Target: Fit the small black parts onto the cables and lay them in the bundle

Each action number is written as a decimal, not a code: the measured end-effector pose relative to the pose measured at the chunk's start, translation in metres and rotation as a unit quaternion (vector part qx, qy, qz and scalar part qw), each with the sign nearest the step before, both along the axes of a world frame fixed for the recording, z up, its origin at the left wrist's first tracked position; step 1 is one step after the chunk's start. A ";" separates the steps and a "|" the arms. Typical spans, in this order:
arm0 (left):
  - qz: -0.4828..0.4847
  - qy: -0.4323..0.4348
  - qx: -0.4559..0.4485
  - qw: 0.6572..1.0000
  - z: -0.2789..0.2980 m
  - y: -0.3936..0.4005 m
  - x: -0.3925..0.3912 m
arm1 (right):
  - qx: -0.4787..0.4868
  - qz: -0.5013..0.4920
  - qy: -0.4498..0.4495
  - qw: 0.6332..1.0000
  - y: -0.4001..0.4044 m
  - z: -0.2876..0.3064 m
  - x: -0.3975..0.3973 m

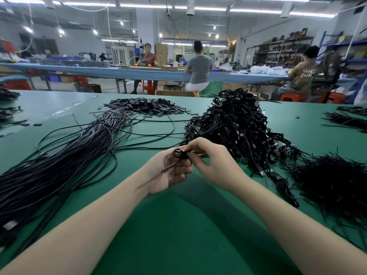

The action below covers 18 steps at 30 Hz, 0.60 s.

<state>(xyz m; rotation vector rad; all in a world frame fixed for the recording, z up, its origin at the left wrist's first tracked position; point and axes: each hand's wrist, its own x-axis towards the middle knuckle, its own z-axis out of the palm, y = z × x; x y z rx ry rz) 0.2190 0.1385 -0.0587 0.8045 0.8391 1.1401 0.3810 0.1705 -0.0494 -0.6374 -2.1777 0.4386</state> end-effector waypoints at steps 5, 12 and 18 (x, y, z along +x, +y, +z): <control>0.234 0.229 0.140 0.934 -0.015 0.015 0.001 | 0.132 -0.155 -0.029 0.979 0.044 0.054 0.005; 0.224 0.368 0.188 0.882 -0.034 0.026 -0.001 | 0.141 -0.416 -0.367 0.820 0.150 0.129 0.036; 0.204 0.370 0.159 0.892 -0.034 0.027 -0.002 | 0.140 -0.395 -0.451 0.788 0.182 0.120 0.050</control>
